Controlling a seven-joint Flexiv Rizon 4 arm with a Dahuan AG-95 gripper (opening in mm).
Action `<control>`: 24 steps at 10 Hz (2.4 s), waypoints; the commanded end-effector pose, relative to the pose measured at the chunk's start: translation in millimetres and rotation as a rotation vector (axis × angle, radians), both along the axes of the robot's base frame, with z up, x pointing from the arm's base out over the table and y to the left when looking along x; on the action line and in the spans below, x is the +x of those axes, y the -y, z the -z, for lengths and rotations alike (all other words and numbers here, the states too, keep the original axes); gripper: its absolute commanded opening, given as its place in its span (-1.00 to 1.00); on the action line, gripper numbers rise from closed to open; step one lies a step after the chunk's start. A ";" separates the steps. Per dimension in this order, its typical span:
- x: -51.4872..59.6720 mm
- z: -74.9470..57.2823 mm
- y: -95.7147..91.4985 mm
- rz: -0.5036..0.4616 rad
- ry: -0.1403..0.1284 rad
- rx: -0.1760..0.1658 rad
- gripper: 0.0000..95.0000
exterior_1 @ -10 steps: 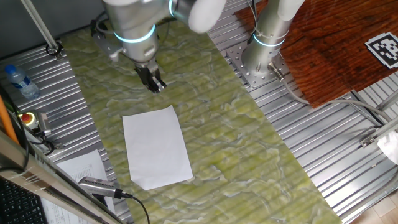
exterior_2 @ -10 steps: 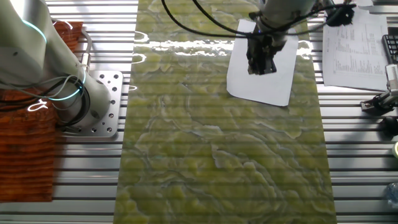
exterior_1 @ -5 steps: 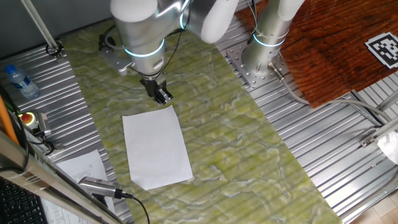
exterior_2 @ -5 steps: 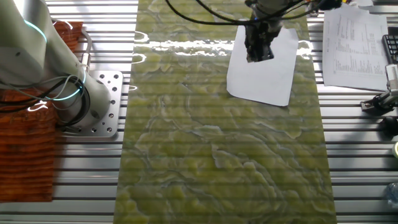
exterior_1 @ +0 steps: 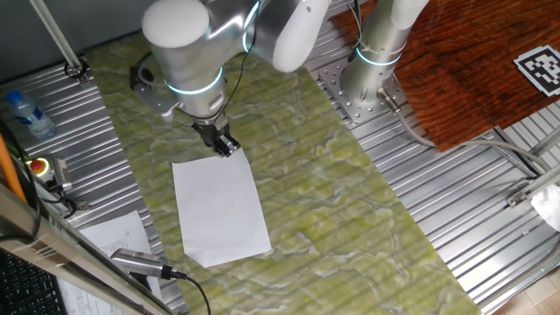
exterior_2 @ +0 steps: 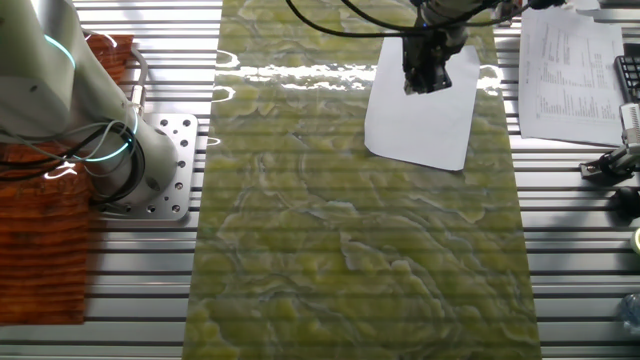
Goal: Flip over and spread out the paper that is laid flat on the table
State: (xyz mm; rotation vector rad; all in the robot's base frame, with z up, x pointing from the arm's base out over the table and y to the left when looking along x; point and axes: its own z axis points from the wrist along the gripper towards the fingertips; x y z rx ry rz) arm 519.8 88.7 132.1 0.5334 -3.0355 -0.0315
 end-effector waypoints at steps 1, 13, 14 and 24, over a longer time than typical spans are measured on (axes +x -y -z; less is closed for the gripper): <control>0.8 2.1 0.6 -0.016 -0.004 -0.003 -1.00; -18.9 9.0 -12.9 -0.216 -0.011 0.013 -1.00; -24.4 13.4 -21.2 -0.208 -0.012 0.012 -1.00; -23.8 39.4 -69.4 -0.254 -0.043 -0.077 -1.00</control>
